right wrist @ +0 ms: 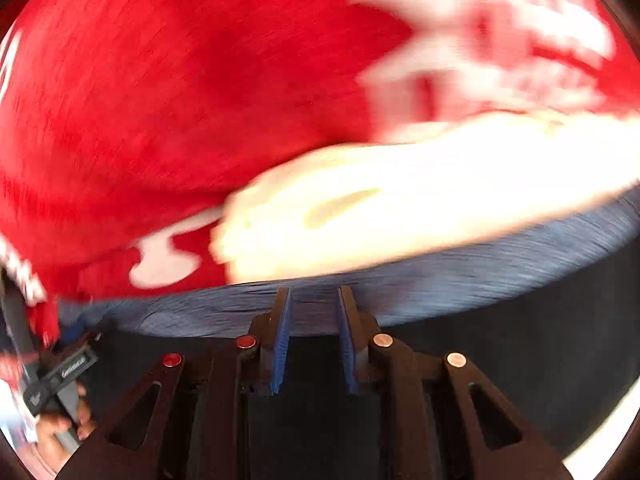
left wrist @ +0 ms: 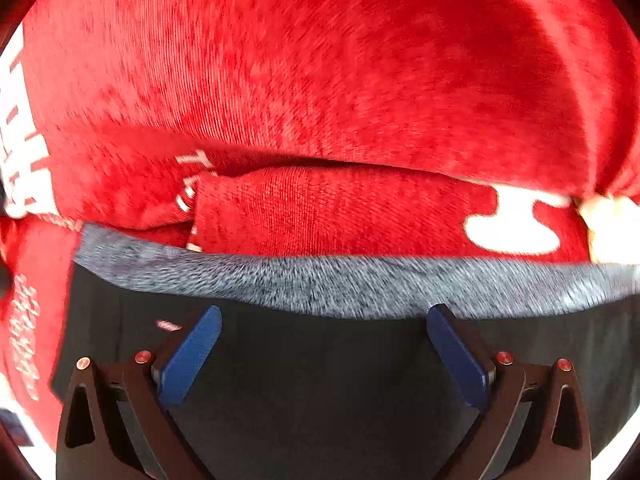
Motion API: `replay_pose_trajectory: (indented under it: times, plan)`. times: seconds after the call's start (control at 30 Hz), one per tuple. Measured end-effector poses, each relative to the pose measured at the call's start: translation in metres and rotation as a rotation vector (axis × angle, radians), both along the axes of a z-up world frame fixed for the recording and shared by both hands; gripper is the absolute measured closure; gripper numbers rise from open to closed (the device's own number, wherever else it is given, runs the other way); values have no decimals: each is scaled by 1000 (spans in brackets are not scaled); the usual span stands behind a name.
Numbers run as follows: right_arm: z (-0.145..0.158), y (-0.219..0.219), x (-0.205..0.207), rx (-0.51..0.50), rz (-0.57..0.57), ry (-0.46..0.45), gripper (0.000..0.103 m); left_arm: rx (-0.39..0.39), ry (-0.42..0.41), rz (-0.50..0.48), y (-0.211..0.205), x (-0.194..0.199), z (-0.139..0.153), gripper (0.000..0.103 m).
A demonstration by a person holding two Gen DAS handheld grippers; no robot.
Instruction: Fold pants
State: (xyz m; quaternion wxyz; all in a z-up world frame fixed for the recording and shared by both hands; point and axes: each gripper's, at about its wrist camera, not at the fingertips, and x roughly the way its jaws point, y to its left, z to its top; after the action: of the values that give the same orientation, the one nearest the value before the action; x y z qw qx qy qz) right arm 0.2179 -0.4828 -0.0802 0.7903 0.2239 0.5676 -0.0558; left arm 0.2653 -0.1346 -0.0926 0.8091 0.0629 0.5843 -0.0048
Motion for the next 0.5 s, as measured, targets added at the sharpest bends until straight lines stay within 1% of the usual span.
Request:
replay_pose_trajectory:
  times: [0.03,0.1,0.17,0.2,0.23,0.3,0.33,0.37,0.43,0.47,0.5]
  plan:
    - [8,-11,-11,-43,-15,1,76,7,-4,-19,-4,-6,6,0]
    - [16,-31,-36,-141,-5,20,76,16,7,-50,-14,-22,15,0]
    - [12,-54,-58,-180,-25,73,75,13,23,-87,-25,-42,24,0]
    - [8,-70,-72,-183,-64,103,76,18,27,-108,-32,-50,29,0]
    - [7,-90,-88,-159,-130,106,76,24,30,-131,-40,-60,32,0]
    - [15,-115,-117,-128,-246,99,76,20,38,-180,-63,-80,35,0]
    - [18,-119,-126,-124,-275,110,76,18,39,-198,-73,-90,37,0]
    - [22,-122,-137,-96,-303,108,75,13,45,-208,-80,-95,39,0]
    - [29,-119,-158,-30,-325,102,72,1,74,-210,-100,-106,35,0]
    - [30,-112,-169,2,-320,101,68,-8,92,-196,-108,-116,30,0]
    - [31,-105,-176,27,-313,100,67,-11,116,-186,-114,-120,26,0]
